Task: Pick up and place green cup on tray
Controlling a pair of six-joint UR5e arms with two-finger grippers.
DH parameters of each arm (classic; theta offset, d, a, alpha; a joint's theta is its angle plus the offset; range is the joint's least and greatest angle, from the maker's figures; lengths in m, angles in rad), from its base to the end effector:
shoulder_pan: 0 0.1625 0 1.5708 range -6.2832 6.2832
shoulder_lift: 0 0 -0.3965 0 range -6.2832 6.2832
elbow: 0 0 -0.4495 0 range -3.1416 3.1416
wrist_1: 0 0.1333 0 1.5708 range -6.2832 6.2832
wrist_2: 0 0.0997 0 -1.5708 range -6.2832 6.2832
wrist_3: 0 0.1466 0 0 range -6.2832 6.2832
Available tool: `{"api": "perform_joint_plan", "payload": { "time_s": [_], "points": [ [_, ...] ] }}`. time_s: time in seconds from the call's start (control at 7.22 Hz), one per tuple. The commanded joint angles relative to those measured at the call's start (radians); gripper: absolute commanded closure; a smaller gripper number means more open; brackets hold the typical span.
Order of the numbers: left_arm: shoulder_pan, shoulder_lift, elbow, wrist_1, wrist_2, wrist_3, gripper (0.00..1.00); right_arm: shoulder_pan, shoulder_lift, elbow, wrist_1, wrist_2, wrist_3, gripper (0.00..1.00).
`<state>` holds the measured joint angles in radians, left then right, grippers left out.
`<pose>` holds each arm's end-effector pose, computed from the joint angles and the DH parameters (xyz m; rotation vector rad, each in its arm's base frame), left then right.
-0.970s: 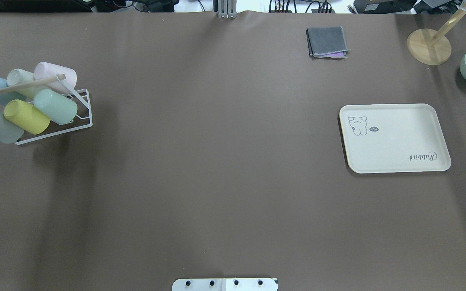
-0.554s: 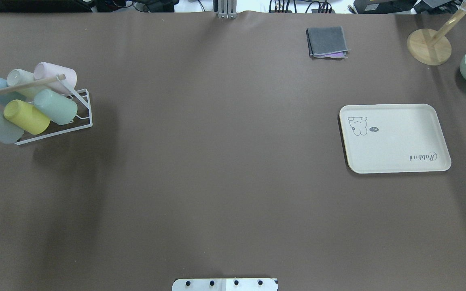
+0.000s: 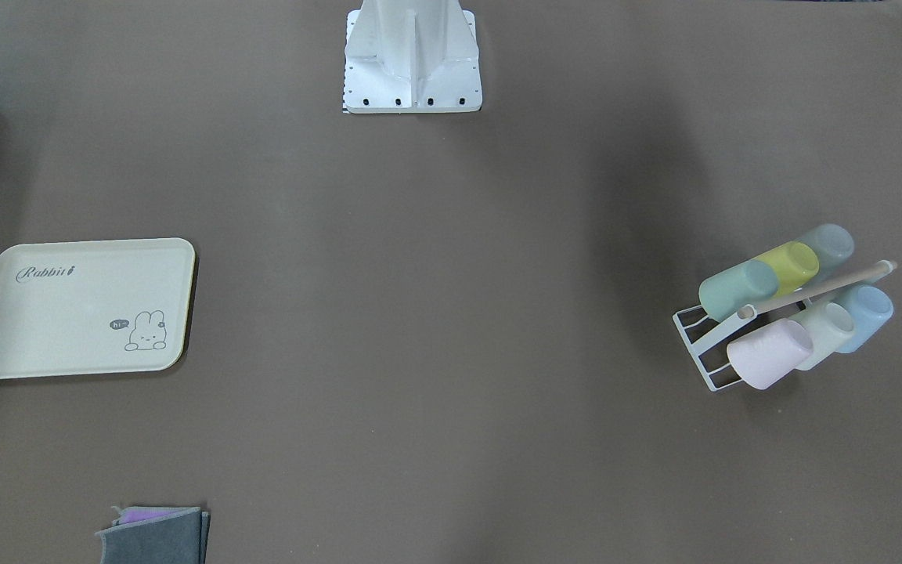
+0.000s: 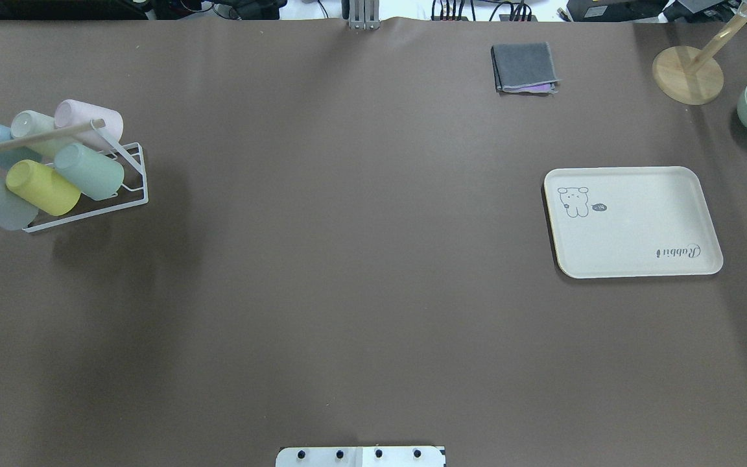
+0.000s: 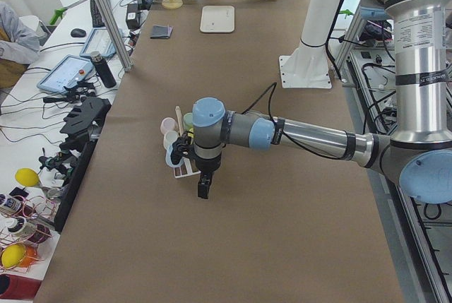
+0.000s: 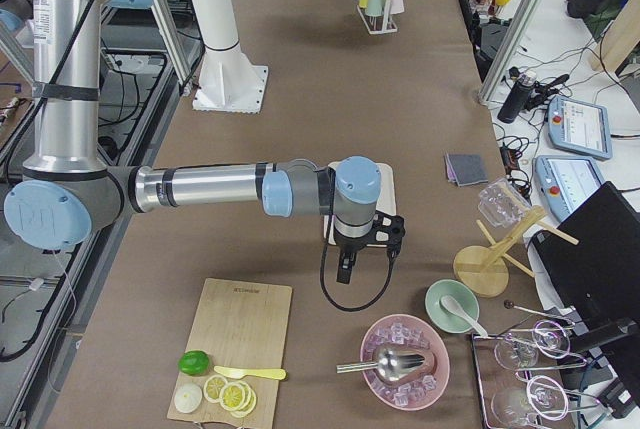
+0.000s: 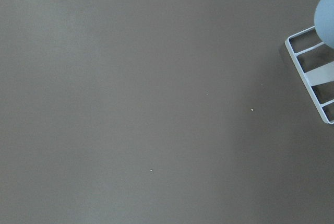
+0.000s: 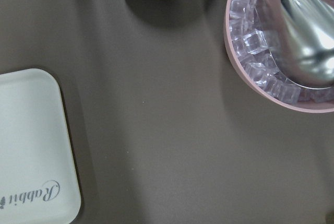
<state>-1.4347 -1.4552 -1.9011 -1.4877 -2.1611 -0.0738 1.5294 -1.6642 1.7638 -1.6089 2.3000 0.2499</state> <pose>0.0177 -0.5106 0.5682 0.0653 0.5998 0.0992 0.0142 -0.5176 0.6156 -0.0477 -0.7308 0.1767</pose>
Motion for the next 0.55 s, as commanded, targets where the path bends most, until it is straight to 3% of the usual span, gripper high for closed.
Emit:
{"api": "perform_joint_plan", "payload": {
  "time_s": [0.0,0.28,0.42],
  "points": [
    [0.104,-0.129,-0.033,0.237,0.064,0.0,0.02,0.0,0.001,-0.03,0.001,0.019,0.006,0.0],
    [0.181,-0.236,-0.058,0.373,0.15,0.011,0.02,-0.002,-0.014,-0.021,0.006,0.049,0.017,0.01],
    [0.285,-0.32,-0.065,0.482,0.256,0.017,0.02,-0.012,-0.012,-0.023,0.057,0.052,0.032,0.02]
  ]
}}
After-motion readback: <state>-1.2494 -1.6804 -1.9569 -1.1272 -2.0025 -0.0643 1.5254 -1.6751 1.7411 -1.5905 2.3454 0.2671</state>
